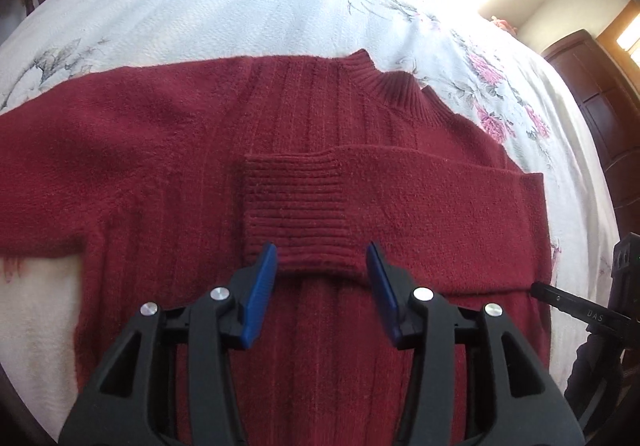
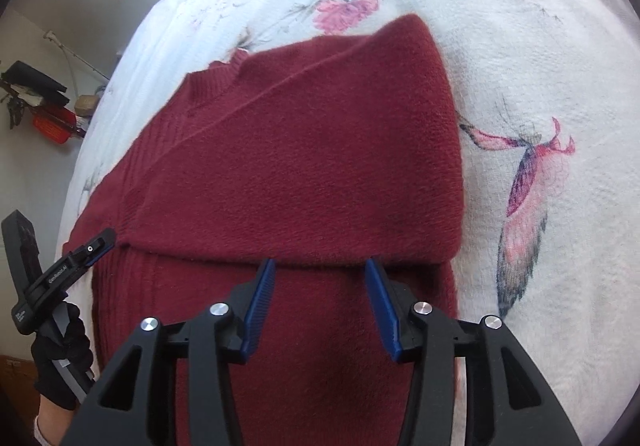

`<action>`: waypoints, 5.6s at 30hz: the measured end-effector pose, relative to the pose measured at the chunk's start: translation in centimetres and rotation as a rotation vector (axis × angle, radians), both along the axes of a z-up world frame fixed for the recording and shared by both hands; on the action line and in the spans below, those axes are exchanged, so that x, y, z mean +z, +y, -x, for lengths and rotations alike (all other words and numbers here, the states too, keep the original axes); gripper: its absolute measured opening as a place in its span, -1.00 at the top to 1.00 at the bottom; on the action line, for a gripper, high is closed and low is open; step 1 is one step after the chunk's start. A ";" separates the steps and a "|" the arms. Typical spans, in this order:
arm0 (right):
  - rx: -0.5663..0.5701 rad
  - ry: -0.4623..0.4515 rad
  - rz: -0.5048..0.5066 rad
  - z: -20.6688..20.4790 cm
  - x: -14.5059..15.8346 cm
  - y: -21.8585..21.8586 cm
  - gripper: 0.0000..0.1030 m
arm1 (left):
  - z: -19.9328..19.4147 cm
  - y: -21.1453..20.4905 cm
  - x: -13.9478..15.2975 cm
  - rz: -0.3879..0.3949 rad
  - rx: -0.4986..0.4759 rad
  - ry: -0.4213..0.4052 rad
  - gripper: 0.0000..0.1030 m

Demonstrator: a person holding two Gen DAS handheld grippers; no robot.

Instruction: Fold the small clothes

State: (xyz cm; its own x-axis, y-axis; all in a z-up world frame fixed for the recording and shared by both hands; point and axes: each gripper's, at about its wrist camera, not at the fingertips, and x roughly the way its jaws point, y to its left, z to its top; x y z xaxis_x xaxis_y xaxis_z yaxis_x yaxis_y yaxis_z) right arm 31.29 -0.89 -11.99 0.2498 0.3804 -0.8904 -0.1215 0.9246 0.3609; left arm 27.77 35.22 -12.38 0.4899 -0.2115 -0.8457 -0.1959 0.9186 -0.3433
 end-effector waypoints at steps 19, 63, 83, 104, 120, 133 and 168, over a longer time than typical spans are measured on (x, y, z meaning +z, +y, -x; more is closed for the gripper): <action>0.188 0.045 0.062 6.1 -1.9 11.0 -0.20 | 18.9 31.9 -0.5 0.042 0.671 0.013 -0.19; 0.166 -0.006 0.080 7.8 -2.0 11.2 -0.30 | 12.0 28.5 7.5 0.006 0.495 -0.265 0.91; 0.113 -0.022 0.043 9.5 -1.4 5.7 -0.27 | 2.1 6.4 2.2 0.095 0.137 -0.221 0.91; 0.146 0.016 0.067 7.3 -0.7 8.8 -0.31 | 7.1 10.7 -0.8 0.143 0.053 -0.095 0.55; 0.350 0.094 -0.054 1.5 2.3 28.4 -0.30 | 3.5 20.2 -4.1 -0.080 0.233 0.082 0.53; 0.288 0.274 -0.128 -0.5 -3.2 32.5 0.25 | 4.8 21.2 -4.3 -0.004 0.233 0.043 0.57; 0.172 0.045 -0.019 -2.8 -1.2 14.8 0.71 | 1.2 10.4 -4.1 -0.085 0.098 0.040 0.59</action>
State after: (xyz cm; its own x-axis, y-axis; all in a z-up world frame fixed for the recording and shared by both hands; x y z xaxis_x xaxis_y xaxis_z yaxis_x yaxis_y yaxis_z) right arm 34.07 13.94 -13.21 0.1395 0.4308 -0.8916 -0.2608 0.8846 0.3866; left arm 26.57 45.60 -16.44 0.4702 -0.0911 -0.8778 -0.2979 0.9199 -0.2550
